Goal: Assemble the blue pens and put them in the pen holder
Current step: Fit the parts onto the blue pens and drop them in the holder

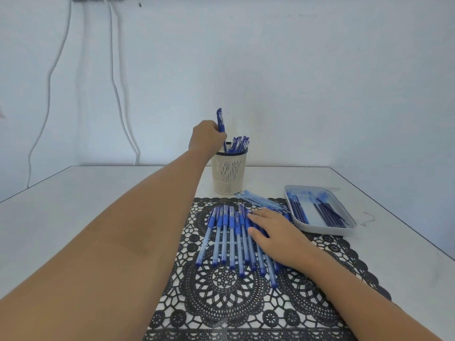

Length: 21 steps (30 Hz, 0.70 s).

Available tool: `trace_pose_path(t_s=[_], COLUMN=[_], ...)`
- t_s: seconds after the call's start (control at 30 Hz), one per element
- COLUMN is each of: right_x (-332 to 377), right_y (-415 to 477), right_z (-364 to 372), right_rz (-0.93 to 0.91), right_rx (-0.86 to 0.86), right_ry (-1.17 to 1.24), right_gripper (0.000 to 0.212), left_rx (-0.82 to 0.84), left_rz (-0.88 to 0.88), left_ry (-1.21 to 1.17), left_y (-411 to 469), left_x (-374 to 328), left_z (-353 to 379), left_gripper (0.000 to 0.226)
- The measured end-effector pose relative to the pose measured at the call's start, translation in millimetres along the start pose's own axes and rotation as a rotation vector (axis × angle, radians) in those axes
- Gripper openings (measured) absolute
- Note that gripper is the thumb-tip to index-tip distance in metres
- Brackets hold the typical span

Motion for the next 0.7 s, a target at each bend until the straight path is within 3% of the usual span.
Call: trace_pose_path(t_s=[0.17,0.27,0.4,0.7], right_x=[0,0,0,1], right_y=[-1,-1,-2,-2], right_z=[-1,-2,-3,-4], right_rz=[0.000,-0.003,-0.002,0.001], right_rx=[0.003,0.005,0.008,0.007], right_ry=[0.002,-0.008,-0.009,-0.005], right_gripper=[0.048,0.048,0.048,0.047], left_rx=[0.094,0.065,0.046,0.441], left_rz=[-0.025,0.028,0.091,-0.069], left_ry=[0.022,-0.031,0.005,0.350], left_y=[-5,-13,-44,-140], left_x=[12,8,8,59], left_z=[9,-1,-16,-18], left_gripper=[0.018,0.025,0.017,0.018])
Point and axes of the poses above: each hand's wrist, its own y-axis towards the middle knuckle, its own z-axis out of the palm, x = y × z, the point moved 5 cm from there along y, towards the middle knuckle, and after that the axes turned 13 degrees about -y, right-handed, at the moved point
